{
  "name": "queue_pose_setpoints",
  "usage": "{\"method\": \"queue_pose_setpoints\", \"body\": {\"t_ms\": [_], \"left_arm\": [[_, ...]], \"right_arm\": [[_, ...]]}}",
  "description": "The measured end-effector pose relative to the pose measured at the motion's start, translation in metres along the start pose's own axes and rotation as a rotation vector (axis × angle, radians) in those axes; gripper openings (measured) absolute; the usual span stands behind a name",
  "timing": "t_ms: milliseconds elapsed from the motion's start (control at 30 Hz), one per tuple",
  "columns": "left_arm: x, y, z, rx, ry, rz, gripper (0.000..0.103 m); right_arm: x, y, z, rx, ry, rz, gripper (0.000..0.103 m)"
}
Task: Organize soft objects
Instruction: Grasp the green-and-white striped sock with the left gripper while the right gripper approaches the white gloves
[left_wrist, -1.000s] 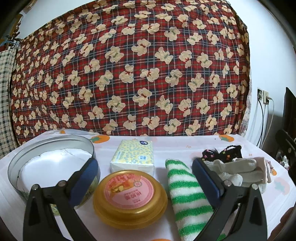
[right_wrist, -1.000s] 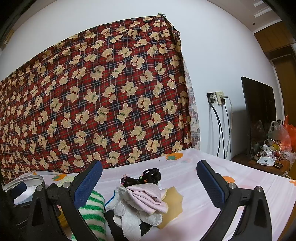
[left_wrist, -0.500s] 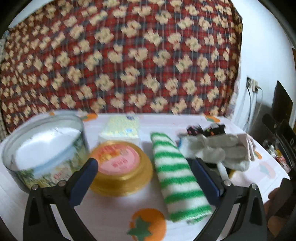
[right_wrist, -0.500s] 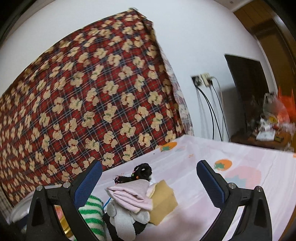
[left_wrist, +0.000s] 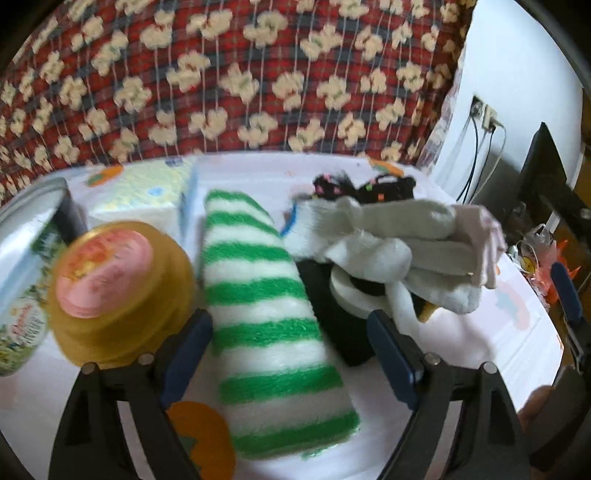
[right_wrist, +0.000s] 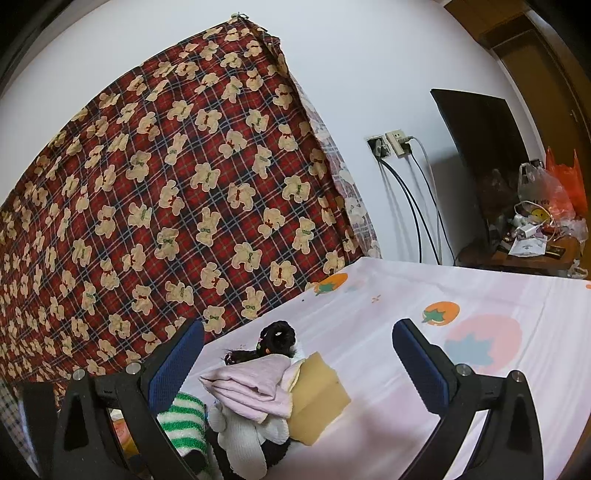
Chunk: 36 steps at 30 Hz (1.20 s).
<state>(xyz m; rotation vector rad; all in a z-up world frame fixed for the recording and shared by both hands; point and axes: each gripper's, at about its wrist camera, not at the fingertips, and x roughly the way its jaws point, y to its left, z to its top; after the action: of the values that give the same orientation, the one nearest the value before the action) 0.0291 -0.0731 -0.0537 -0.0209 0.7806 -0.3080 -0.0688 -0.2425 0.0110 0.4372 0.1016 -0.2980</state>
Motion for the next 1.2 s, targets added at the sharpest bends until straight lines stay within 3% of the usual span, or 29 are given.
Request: {"method": "queue_pose_setpoints", "body": {"t_ms": [167,267,433,533,600,667,733,800,900,1000,1033,1133,1200], "left_arm": [[0.016,0.010,0.001,-0.073,0.082,-0.038,0.075],[0.013,0.020,0.000,-0.122,0.070,-0.068,0.055],[0.011,0.027,0.000,-0.150,0.057,-0.110,0.045],[0.006,0.028,0.001,-0.157,0.036,-0.130,0.031],[0.000,0.029,0.001,-0.161,0.009,-0.160,0.030],[-0.006,0.030,0.001,-0.160,-0.019,-0.180,0.030],[-0.014,0.031,0.001,-0.156,-0.056,-0.195,0.026],[-0.024,0.034,0.000,-0.153,-0.104,-0.192,0.026],[-0.046,0.042,0.001,-0.141,-0.199,-0.165,0.024],[-0.069,0.053,0.005,-0.129,-0.294,-0.149,0.017],[-0.075,0.056,0.006,-0.125,-0.314,-0.143,0.010],[-0.089,0.064,0.009,-0.111,-0.360,-0.121,0.010],[-0.085,0.066,0.011,-0.084,-0.338,-0.098,0.010]], "right_arm": [[-0.001,-0.004,0.001,0.013,-0.001,-0.010,0.103],[0.000,-0.007,0.001,0.027,0.002,-0.018,0.103],[0.003,-0.009,0.000,0.039,0.015,-0.013,0.103],[0.002,-0.009,0.000,0.041,0.011,-0.010,0.103],[0.001,-0.009,0.000,0.042,0.007,0.000,0.102],[0.002,-0.008,0.000,0.040,0.012,0.032,0.099],[0.003,-0.004,0.000,0.021,0.018,0.079,0.087],[0.004,0.009,0.003,-0.057,0.015,0.106,0.081],[0.009,0.036,0.013,-0.193,0.032,0.156,0.081],[0.025,0.068,0.022,-0.326,0.089,0.220,0.081],[0.030,0.075,0.022,-0.352,0.110,0.242,0.080],[0.061,0.103,0.014,-0.476,0.231,0.271,0.063],[0.092,0.115,0.000,-0.539,0.361,0.263,0.063]]}}
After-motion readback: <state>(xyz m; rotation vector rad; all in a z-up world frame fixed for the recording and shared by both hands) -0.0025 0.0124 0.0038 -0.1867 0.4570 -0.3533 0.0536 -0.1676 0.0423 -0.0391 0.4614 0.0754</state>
